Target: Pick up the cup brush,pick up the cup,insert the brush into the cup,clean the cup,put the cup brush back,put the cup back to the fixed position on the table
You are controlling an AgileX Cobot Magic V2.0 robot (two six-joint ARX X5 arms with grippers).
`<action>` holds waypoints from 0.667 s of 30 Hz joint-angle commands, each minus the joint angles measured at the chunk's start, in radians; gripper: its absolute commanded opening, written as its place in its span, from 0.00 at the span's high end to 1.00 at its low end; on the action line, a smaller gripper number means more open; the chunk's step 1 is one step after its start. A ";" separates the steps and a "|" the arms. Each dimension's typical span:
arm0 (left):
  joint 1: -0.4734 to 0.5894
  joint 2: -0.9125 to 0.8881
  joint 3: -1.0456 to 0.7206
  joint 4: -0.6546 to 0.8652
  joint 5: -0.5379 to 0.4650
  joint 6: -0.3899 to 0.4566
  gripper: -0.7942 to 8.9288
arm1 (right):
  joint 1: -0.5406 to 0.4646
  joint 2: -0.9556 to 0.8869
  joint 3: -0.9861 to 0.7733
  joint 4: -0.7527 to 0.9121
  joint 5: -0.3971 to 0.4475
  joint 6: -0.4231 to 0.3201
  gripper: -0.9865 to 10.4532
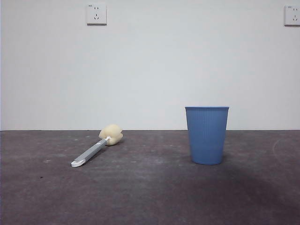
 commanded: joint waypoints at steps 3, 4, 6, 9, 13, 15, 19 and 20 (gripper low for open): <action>0.002 -0.001 -0.013 0.000 -0.003 -0.010 0.92 | -0.093 -0.149 -0.179 0.051 -0.001 -0.011 0.91; 0.002 -0.001 -0.013 0.001 -0.003 -0.010 0.92 | -0.101 -0.164 -0.192 0.050 -0.001 -0.011 0.91; 0.002 -0.001 -0.013 0.000 -0.003 -0.010 0.92 | -0.117 -0.195 -0.215 0.050 0.000 -0.011 0.91; 0.002 -0.001 -0.013 0.001 -0.003 -0.010 0.92 | -0.132 -0.225 -0.240 0.050 0.000 -0.011 0.91; 0.002 -0.001 -0.013 0.001 -0.003 -0.010 0.92 | -0.138 -0.262 -0.266 0.021 0.000 -0.011 0.91; 0.002 -0.001 -0.013 0.001 -0.003 -0.010 0.92 | -0.138 -0.280 -0.275 -0.012 0.000 -0.010 0.91; 0.002 -0.001 -0.013 0.001 -0.003 -0.010 0.92 | -0.138 -0.280 -0.277 -0.014 -0.001 -0.010 0.91; 0.002 -0.001 -0.013 0.001 -0.003 -0.010 0.92 | -0.138 -0.280 -0.277 -0.014 -0.002 -0.010 0.91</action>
